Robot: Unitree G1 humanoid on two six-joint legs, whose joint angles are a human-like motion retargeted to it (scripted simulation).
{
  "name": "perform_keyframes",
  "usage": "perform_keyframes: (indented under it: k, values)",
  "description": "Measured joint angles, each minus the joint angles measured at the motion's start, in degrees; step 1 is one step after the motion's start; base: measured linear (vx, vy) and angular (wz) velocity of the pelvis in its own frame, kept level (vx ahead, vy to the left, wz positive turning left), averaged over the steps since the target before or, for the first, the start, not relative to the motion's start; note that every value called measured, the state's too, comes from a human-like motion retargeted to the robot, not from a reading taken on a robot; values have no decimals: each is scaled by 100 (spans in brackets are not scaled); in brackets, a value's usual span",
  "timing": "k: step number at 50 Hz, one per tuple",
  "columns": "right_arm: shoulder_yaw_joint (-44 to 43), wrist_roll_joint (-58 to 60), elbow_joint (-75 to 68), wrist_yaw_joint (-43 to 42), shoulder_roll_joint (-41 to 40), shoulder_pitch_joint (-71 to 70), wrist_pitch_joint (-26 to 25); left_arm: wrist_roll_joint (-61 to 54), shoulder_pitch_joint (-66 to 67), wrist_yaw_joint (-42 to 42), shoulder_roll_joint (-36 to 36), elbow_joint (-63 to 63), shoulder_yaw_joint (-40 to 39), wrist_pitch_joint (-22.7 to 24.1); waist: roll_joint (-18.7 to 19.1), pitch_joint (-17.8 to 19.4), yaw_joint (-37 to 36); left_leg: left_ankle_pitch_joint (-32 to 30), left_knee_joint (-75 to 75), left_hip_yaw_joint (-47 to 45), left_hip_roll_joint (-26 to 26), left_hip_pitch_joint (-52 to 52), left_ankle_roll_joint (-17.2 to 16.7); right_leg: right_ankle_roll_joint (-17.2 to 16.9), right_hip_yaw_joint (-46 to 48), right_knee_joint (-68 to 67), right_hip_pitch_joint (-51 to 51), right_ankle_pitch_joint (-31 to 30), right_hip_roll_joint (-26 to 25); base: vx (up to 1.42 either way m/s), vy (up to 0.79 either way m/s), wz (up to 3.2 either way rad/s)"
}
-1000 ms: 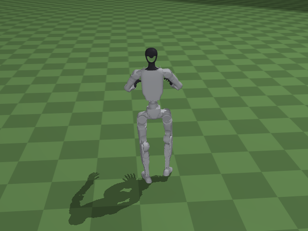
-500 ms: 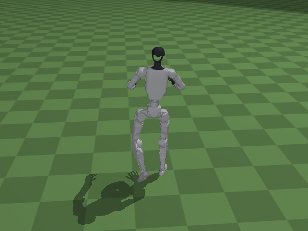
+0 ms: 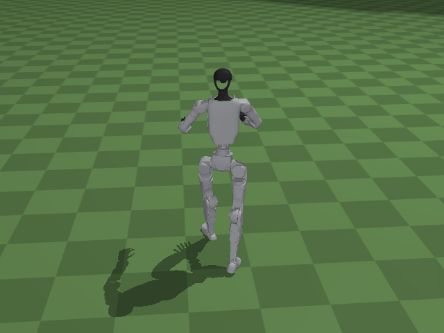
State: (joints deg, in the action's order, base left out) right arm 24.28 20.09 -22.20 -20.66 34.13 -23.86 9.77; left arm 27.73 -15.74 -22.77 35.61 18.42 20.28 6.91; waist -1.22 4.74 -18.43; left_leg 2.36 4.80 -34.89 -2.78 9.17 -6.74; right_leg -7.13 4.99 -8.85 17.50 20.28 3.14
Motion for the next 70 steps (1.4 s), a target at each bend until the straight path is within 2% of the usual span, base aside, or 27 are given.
perform_keyframes:
  k: [2,5,7,10,12,15,19,22,25,27,29,31,35,37,40,43,45,49,52,55,60,62,65,68,70]
  values:
    - [-19,18,-27,25,-107,97,30,78,84,52,84,-19,-25,43,-65,-100,47,20,-328,95,-68,-85,174,42,-37,-283,77,-248,25,76,17,-7]
    - [11,-20,-73,38,-321,325,236,345,278,187,164,27,-26,171,-84,-312,309,573,-1218,281,-342,-127,280,119,125,-1153,-12,-985,-1,76,19,31]
    - [15,-36,-75,87,-413,446,278,398,323,218,202,67,12,175,-77,-402,489,865,-1483,428,-428,-257,372,148,310,-2399,-505,-1592,76,69,19,39]
    - [9,-116,-13,103,-482,508,177,135,201,171,277,131,108,118,-210,-484,718,1192,-1712,592,-382,-347,521,-49,493,-4632,-1762,-2184,419,61,16,40]
    - [23,-175,44,109,-443,524,179,120,86,147,249,187,142,43,-190,-455,887,1308,-1793,729,-369,-479,487,63,556,-5300,-2278,-2004,517,57,16,56]
    - [23,-220,108,117,-322,514,212,177,-113,76,113,277,135,-80,-96,-339,1172,1450,-1894,994,-365,-694,342,214,711,-5552,-2833,-1354,589,55,12,73]
    - [-67,-197,136,149,-103,460,185,205,-364,-61,-147,333,42,-257,33,-100,1529,1605,-1862,1344,-307,-1075,142,377,1148,-4643,-3207,-775,760,53,6,82]
    - [-109,-204,119,207,69,435,249,370,-430,-62,-370,353,-52,-337,145,-28,1763,1710,-1878,1553,-288,-1257,14,567,1497,-2816,-3147,-706,685,50,1,74]
    - [-149,-214,106,223,209,391,184,226,-456,-98,-508,315,-98,-341,15,93,1991,1900,-1853,1761,-28,-1555,11,279,1640,-719,-3006,-1180,716,56,-6,78]
    - [-153,-137,101,236,205,349,140,114,-453,-125,-511,314,-100,-265,-130,186,2094,2035,-1757,1858,125,-1870,41,-160,1731,6,-3124,-1359,846,61,-12,64]
    - [-154,-115,91,242,239,295,75,66,-415,-115,-523,308,-107,-270,-174,218,2164,2104,-1718,1936,179,-2096,-16,-330,1908,1138,-2952,-1541,781,61,-14,46]
    - [-153,-73,102,260,207,334,114,71,-261,-106,-533,288,-116,-206,-160,157,2178,2124,-1667,1948,141,-2328,-33,-537,2117,1284,-2999,-1464,770,64,-17,24]
    - [-220,-85,30,307,245,151,34,6,-10,-81,-525,220,-287,-255,-120,49,2161,2056,-1941,2041,101,-2522,23,-317,2019,1385,-2751,-1824,686,68,-20,22]
    - [-239,15,26,357,172,214,176,44,292,-57,-518,185,-387,-78,-172,-124,2132,1862,-2244,2112,127,-2552,130,-510,1911,962,-2772,-1832,874,75,-24,21]
    - [-218,109,52,385,113,282,231,81,757,30,-442,92,-534,2,-161,-320,1999,1237,-3243,2127,-33,-2282,267,-318,1895,498,-2624,-1407,970,73,-27,9]
    - [-115,195,132,400,103,289,249,-8,1179,145,-302,-71,-646,81,-87,-472,1721,517,-5002,2047,-405,-1450,529,-96,1795,46,-2553,-933,925,66,-28,-13]
    - [-25,245,179,390,98,222,235,-87,1372,179,-172,-179,-698,109,-70,-498,1462,349,-6055,2024,-602,-841,726,-17,1695,-158,-2501,-716,862,59,-25,-34]
    - [284,247,142,355,43,-32,233,-197,1640,169,46,-309,-765,152,-174,-416,796,927,-6897,1984,-505,17,965,-56,1412,-324,-2273,-439,804,55,-20,-62]
    - [585,300,-49,334,-93,-333,227,-200,1800,169,113,-339,-904,139,-257,-304,297,1408,-6500,1860,-273,392,998,-99,1179,-254,-2006,-311,746,52,-14,-76]
    - [849,325,-325,314,-253,-650,159,-227,1955,154,97,-369,-1111,34,-219,-178,-137,1494,-5417,1776,-67,525,920,41,1073,225,-1451,-258,550,53,-10,-65]
    - [1016,507,-723,332,-645,-1026,78,-221,2091,136,12,-310,-1442,-44,-175,-115,-690,1219,-3005,1383,147,459,825,-37,950,198,-1009,-18,351,54,-4,-43]
    - [1046,566,-840,327,-799,-1139,67,-201,2127,149,-43,-283,-1547,-47,-132,-133,-825,1082,-2103,1019,184,392,688,-55,962,177,-825,74,243,57,1,-17]
    - [1174,648,-1030,270,-1142,-1257,186,36,2221,275,-119,-182,-1662,45,-149,-330,-946,852,-1364,7,95,490,488,-215,1046,-331,-849,293,167,61,4,-10]
    - [1201,670,-1107,256,-1251,-1392,33,-111,2252,198,-103,-222,-1760,-35,-159,-418,-1081,429,-599,-941,177,345,112,-145,1054,-473,-697,394,62,61,7,-7]
    - [1221,673,-1136,260,-1308,-1403,-29,-170,2319,185,-109,-253,-1779,-60,-195,-501,-1159,316,-398,-1276,252,211,41,-136,1007,-520,-554,357,51,64,9,-8]
